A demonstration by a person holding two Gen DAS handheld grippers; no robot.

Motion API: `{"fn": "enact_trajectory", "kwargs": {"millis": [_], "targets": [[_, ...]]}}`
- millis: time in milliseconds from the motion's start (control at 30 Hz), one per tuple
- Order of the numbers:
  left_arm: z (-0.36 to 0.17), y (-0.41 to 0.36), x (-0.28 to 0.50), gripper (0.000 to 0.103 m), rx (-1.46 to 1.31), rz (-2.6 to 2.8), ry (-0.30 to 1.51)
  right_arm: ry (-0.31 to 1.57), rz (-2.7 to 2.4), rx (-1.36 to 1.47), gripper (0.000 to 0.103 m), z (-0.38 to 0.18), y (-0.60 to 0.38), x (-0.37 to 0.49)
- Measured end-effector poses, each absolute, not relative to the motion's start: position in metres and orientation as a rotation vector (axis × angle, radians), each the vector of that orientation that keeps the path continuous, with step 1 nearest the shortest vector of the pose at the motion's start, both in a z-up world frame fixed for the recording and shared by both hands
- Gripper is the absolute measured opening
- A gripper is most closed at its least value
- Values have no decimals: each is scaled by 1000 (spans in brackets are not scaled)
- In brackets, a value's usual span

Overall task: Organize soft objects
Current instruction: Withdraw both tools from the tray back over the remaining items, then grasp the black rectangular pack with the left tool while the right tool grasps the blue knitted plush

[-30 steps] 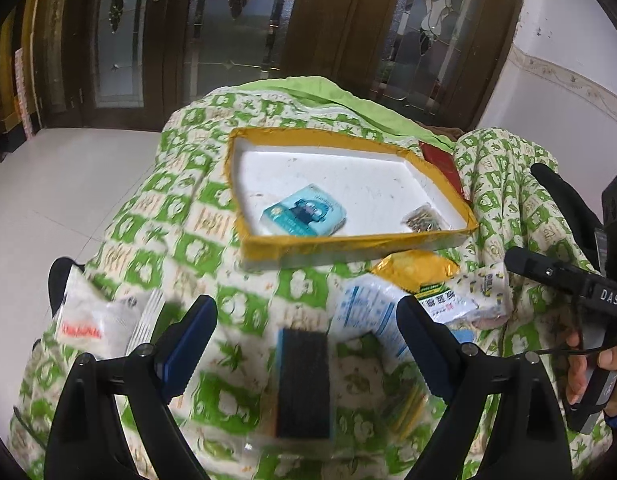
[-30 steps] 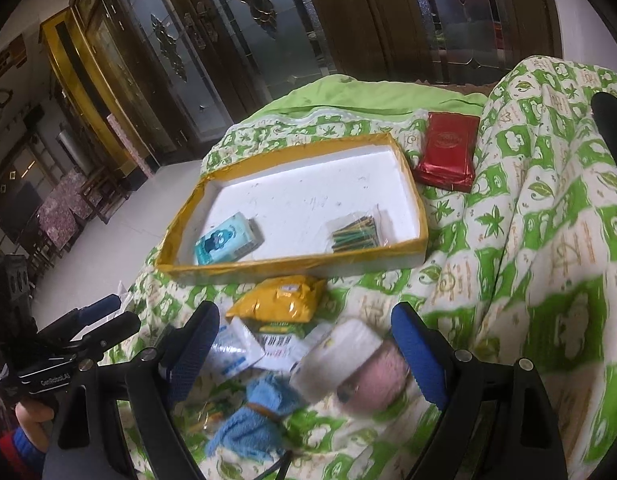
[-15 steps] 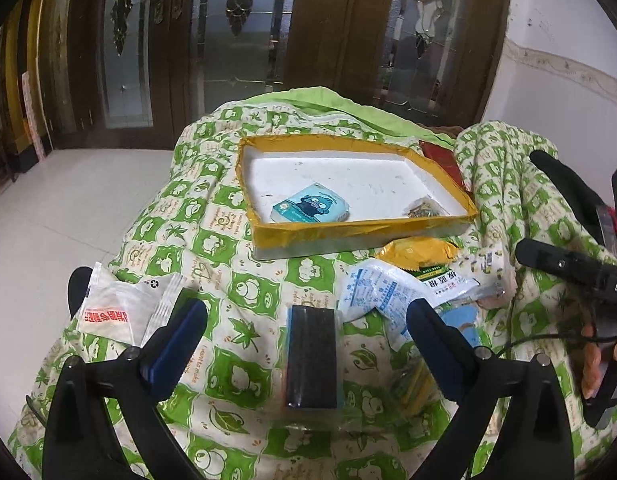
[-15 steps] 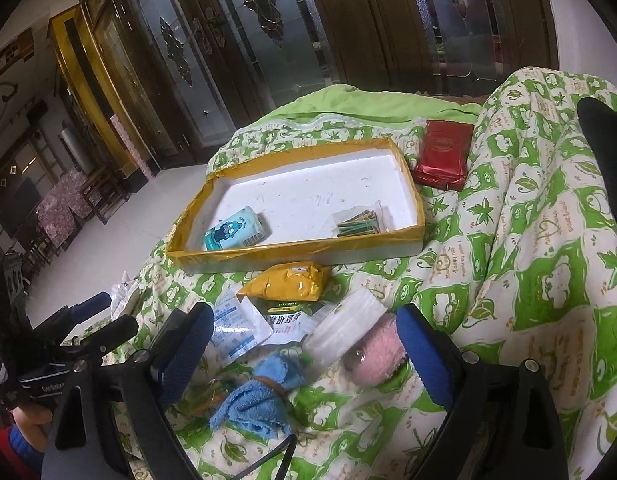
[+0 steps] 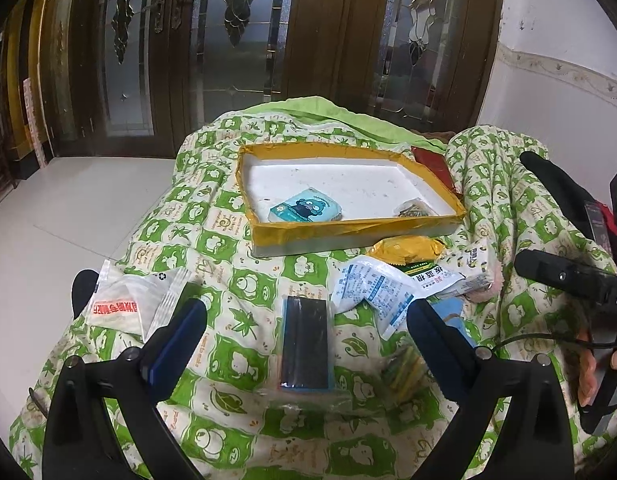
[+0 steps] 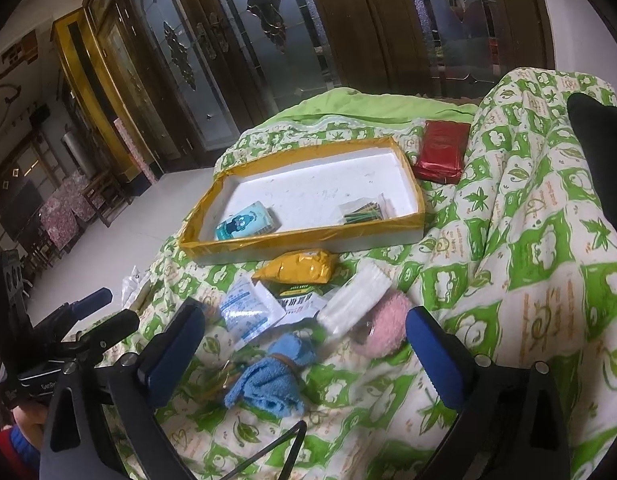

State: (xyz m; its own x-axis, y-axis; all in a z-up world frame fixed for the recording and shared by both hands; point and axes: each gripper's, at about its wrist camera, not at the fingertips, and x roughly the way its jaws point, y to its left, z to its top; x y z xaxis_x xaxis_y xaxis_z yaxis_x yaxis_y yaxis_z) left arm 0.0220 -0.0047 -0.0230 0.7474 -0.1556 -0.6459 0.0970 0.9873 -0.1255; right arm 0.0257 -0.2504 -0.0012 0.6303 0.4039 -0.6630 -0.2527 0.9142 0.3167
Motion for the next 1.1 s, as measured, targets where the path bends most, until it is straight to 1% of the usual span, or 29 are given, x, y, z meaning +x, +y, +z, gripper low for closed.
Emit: {"fn": "enact_trajectory", "kwargs": {"millis": [533,1100], "targets": [[-22,-12,9,100,-61,-153,714,850,408,160,102,-11,-238,4],[-46,-25,23,100,32,-111,835,916,447,99,102,-23,-224,6]]}}
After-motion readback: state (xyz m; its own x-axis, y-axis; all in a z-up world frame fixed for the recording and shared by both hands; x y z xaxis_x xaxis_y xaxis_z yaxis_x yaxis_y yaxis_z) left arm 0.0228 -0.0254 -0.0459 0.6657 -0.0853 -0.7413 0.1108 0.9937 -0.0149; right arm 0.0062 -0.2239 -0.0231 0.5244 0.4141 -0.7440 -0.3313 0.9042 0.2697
